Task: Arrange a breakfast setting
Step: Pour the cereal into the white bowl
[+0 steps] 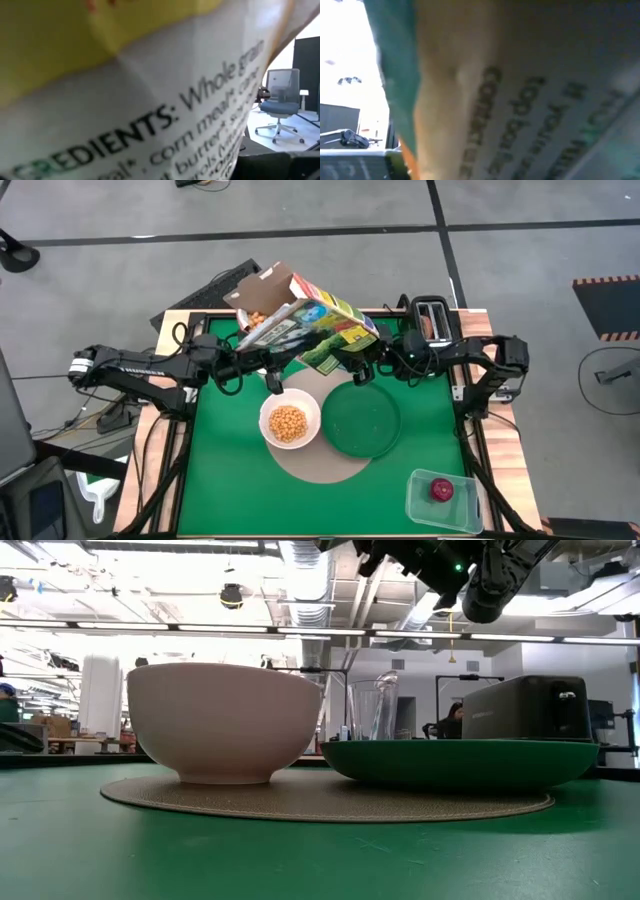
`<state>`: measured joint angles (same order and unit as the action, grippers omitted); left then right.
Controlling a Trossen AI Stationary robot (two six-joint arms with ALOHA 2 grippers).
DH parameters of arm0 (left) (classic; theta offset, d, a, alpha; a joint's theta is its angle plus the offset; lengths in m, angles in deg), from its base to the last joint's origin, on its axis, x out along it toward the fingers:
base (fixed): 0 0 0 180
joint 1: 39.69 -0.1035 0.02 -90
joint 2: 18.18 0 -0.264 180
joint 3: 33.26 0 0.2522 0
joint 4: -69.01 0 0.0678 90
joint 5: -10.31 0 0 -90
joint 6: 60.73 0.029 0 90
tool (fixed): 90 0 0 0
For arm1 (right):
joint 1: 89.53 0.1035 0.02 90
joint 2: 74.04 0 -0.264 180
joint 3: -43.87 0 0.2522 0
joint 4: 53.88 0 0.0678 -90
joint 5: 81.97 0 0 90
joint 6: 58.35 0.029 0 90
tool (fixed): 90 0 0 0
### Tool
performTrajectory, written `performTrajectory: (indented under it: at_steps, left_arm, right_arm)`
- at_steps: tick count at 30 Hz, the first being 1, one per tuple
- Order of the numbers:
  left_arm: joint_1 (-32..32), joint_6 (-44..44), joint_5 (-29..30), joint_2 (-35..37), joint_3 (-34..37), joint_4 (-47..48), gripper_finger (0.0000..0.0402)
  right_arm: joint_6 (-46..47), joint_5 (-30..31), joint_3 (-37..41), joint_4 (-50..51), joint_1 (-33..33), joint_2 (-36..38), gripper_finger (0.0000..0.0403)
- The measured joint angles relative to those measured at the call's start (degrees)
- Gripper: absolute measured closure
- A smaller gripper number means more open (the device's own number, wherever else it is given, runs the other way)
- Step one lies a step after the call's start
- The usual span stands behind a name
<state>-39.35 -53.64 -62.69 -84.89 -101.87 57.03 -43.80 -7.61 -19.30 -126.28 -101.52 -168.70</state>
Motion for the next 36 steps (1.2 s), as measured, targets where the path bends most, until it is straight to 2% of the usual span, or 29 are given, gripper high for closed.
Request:
performTrajectory:
  at_steps: [3,6,13,20,26,36]
  left_arm:
    - [0.04,0.24,0.75,0.42,0.00,0.53,0.0281]
    - [0.04,1.38,1.26,1.62,0.02,1.84,0.0271]
    - [0.04,1.61,0.75,3.04,0.07,3.92,0.0291]
    - [0.00,1.69,1.49,3.01,0.07,4.00,0.0286]
    - [-0.02,2.97,2.75,3.96,0.02,3.74,0.0292]
    - [-0.02,4.65,4.36,8.30,0.00,8.41,0.0292]
  right_arm:
    - [-0.01,0.19,0.00,0.38,0.02,0.23,0.0148]
    - [0.33,-2.26,0.00,1.57,-0.48,0.91,0.0148]
    - [0.60,-3.14,-0.02,2.52,-1.22,1.03,0.0147]
    - [1.81,-2.44,-1.37,5.60,-1.14,1.20,0.0144]
    - [3.95,-2.75,-6.40,16.91,-0.92,1.49,0.0113]
    - [1.75,-3.96,-6.78,23.34,-2.57,2.90,0.0064]
